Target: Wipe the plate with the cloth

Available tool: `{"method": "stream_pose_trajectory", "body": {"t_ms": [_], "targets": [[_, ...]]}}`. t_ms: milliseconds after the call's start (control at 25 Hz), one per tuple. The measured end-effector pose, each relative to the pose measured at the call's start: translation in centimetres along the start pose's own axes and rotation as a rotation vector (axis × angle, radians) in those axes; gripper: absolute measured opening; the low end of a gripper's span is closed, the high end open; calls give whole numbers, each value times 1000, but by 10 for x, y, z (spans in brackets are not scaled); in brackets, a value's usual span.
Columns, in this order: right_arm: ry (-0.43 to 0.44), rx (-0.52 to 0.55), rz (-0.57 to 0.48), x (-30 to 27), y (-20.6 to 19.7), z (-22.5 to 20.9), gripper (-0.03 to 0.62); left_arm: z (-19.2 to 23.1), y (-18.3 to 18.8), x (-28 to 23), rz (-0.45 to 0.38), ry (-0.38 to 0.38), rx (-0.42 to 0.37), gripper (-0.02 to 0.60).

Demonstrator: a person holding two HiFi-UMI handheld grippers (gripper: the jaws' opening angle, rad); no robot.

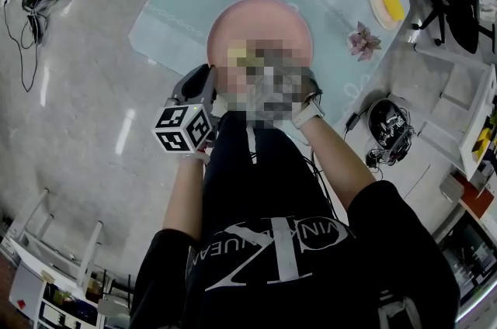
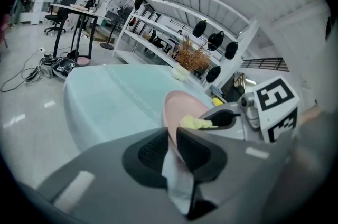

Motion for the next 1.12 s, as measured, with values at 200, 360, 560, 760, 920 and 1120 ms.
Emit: {"method": "stream_pose_trajectory", "body": {"t_ms": [200, 360, 560, 760, 920, 1120], "targets": [[-49, -23, -20, -7, 8, -21, 69, -1, -1, 0, 5, -1, -6, 0], [-102, -72, -15, -8, 3, -41, 69, -1, -2, -1, 3, 0, -15, 0], [-164, -82, 35, 0, -13, -54, 69, -2, -2, 3, -3, 10, -29, 0], [-164, -29, 64, 11, -30, -43, 67, -7, -10, 9, -16, 19, -22, 0], [-107, -19, 68, 20, -41, -23, 67, -11, -14, 13, -23, 41, -26, 0], [-47, 15, 81, 32, -54, 2, 67, -20, -23, 22, -15, 77, -26, 0]]}}
Point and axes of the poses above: the fingertips, and each gripper's own axes: x backward along the fingers, z to its left, y out of its top, the point moved 1 cm from there along x, backward along the fingers, and after that the axes turned 1 degree about -z, right-handed, at the moved point
